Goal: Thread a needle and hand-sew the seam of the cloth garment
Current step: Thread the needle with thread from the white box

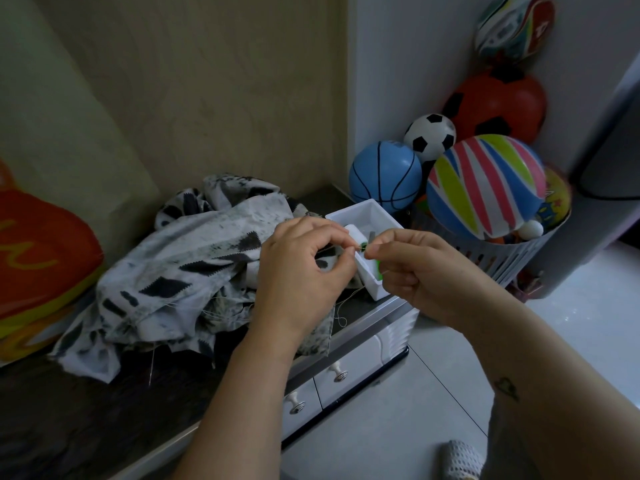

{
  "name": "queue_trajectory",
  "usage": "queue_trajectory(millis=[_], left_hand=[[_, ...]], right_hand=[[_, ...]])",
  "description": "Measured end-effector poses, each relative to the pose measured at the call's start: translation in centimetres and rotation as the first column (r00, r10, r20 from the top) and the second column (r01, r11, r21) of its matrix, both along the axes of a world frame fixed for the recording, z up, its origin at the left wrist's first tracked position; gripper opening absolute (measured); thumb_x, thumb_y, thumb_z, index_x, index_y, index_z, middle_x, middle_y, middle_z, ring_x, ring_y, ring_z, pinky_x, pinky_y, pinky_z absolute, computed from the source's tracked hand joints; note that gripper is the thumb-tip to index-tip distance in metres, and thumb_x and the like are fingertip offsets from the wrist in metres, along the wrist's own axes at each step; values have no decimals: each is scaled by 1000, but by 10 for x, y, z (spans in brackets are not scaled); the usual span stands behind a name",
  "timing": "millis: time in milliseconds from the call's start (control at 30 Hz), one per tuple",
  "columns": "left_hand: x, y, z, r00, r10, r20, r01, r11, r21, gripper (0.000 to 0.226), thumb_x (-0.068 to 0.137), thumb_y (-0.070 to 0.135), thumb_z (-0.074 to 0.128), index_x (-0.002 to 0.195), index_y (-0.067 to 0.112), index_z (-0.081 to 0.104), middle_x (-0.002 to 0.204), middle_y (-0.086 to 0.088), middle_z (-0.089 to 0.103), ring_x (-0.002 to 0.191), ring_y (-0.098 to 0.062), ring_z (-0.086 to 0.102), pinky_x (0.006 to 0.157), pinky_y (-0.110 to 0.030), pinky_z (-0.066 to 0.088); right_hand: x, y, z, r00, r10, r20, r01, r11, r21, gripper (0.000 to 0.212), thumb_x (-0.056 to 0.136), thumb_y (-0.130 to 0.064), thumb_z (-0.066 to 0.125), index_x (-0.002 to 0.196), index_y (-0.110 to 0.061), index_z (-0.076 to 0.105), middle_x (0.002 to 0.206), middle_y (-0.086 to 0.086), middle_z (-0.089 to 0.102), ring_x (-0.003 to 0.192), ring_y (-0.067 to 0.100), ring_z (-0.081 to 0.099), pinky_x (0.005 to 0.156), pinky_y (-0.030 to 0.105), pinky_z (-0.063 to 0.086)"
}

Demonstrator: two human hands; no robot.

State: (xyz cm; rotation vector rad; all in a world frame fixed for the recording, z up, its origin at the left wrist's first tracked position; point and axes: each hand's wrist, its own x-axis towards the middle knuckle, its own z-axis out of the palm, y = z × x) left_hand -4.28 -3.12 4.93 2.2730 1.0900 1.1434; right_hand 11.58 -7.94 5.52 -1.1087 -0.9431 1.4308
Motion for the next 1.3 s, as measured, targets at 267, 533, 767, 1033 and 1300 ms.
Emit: queue_trajectory(millis=[267,533,767,1033,1300], left_hand=[[-7,3,0,971,230,-69,-231,973,-9,8,83,34,61,85,34,69,101,18,58,107,-10,48,96,-48,40],[-4,-1,1,998,-62,-4,61,990,-125,28,82,38,65,110,38,65,115,22,52,118,1,41,102,-18,34],[-1,-6,5,976,-45,213,120,928,-352,8,89,25,63,83,29,68,84,17,68,84,2,62,71,-10,47],[13,-14,-4,960,-136,246,265,725,-636,22,98,33,48,88,23,65,54,18,52,53,-1,49,62,-24,46],[-27,-22,15,966,3,260,159,782,-602,25,99,27,47,81,18,63,43,16,46,46,-5,35,54,-30,33]], right_hand=[[2,0,2,998,-54,21,54,998,38,8,68,-17,66,67,-10,62,53,2,33,44,9,26,41,16,28],[3,-1,3,990,-42,136,35,998,47,13,80,-15,63,68,-13,65,55,5,32,47,12,25,45,21,23],[4,-2,5,993,-68,95,63,996,56,10,72,-21,64,70,-11,64,56,4,33,47,11,26,44,19,25],[1,-5,9,965,-229,-131,240,968,75,7,75,-19,62,71,-15,58,49,-6,41,47,8,39,50,17,41],[7,-19,25,720,-553,-419,564,818,-112,4,96,-8,50,96,-7,53,93,9,66,87,19,70,77,28,57]])
